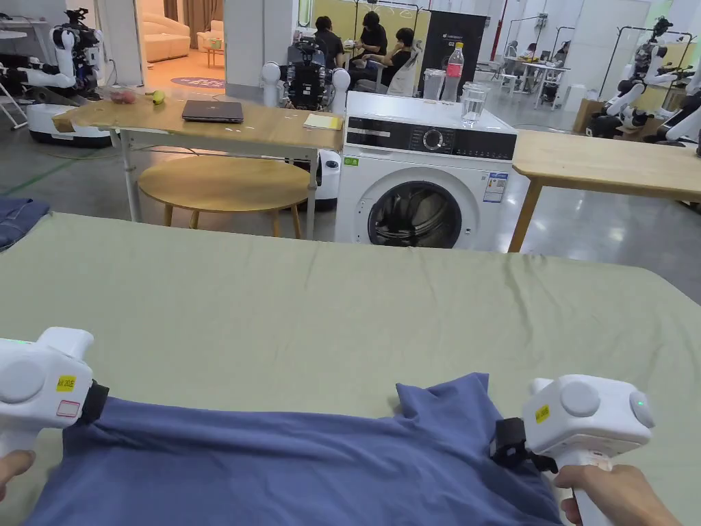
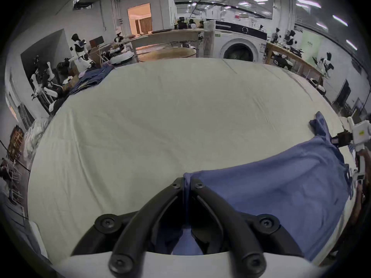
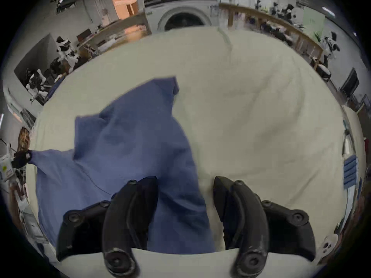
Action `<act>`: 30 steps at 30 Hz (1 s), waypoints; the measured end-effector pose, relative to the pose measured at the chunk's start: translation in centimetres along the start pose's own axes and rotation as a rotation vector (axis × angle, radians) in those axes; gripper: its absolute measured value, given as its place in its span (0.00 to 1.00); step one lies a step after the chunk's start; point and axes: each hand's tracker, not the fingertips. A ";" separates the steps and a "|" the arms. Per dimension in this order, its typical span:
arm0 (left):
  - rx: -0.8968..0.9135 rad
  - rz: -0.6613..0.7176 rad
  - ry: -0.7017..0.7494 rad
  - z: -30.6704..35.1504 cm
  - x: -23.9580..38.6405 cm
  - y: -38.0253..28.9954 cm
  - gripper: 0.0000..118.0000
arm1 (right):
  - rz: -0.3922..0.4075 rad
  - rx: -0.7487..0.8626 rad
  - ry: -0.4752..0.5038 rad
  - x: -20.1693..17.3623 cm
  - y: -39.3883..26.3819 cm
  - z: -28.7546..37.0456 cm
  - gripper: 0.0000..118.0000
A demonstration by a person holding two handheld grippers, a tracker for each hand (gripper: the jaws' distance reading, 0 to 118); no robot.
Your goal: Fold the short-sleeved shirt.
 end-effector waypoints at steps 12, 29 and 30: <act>0.033 0.057 -0.019 2.0 -0.2 -0.9 0.00 | 0.076 0.235 -0.097 -2.3 -2.4 4.1 0.00; 0.410 0.041 0.013 24.5 -1.9 6.2 0.00 | 0.083 0.793 -0.056 -3.7 -2.7 31.1 0.00; 0.427 0.040 0.036 25.5 -1.8 6.8 0.00 | 0.086 0.816 -0.057 -4.1 -2.5 32.1 0.00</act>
